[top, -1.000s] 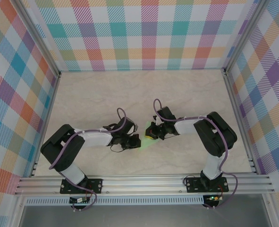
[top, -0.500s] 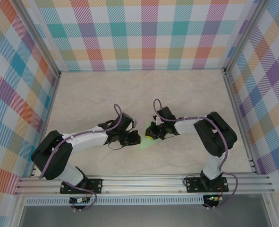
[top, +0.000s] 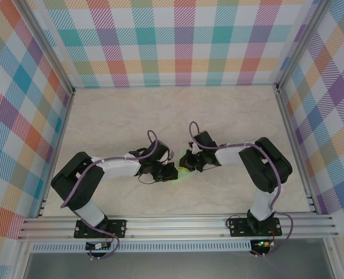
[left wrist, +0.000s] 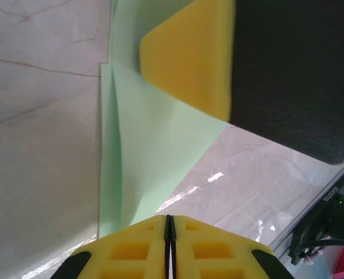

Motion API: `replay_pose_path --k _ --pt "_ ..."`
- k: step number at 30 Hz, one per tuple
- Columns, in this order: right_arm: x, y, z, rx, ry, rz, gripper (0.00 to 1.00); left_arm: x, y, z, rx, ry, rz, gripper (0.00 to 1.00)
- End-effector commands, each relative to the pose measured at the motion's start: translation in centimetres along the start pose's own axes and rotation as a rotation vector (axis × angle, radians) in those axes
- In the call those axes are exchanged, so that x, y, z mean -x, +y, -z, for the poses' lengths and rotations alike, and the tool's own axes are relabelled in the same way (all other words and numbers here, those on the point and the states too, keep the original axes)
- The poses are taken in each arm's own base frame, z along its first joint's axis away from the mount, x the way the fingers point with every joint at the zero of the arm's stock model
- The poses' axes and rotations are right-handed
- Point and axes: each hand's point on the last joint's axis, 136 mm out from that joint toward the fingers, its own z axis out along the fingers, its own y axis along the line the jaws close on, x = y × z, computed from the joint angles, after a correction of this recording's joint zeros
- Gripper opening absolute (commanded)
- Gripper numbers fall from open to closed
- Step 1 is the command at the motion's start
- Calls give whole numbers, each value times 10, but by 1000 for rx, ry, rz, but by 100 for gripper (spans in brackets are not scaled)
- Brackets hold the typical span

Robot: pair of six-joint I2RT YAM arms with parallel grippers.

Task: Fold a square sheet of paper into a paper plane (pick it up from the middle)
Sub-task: Fourth fold the wing at the center of the table.

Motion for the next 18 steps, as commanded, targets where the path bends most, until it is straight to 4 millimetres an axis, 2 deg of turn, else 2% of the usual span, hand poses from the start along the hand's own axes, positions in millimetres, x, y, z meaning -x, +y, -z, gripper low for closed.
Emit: replay_pose_path --k 1,8,12,18 --pt "-17 -76 -10 -247 19 -128 5 -17 25 -9 80 48 8 11" --pt "-17 -77 -9 -252 19 -129 5 -39 62 -6 199 88 22 10" --pt "-17 -77 -9 -250 20 -129 5 -48 75 -2 243 101 28 9" --pt "-17 -78 -10 -257 20 -132 5 -56 71 5 209 103 19 9"
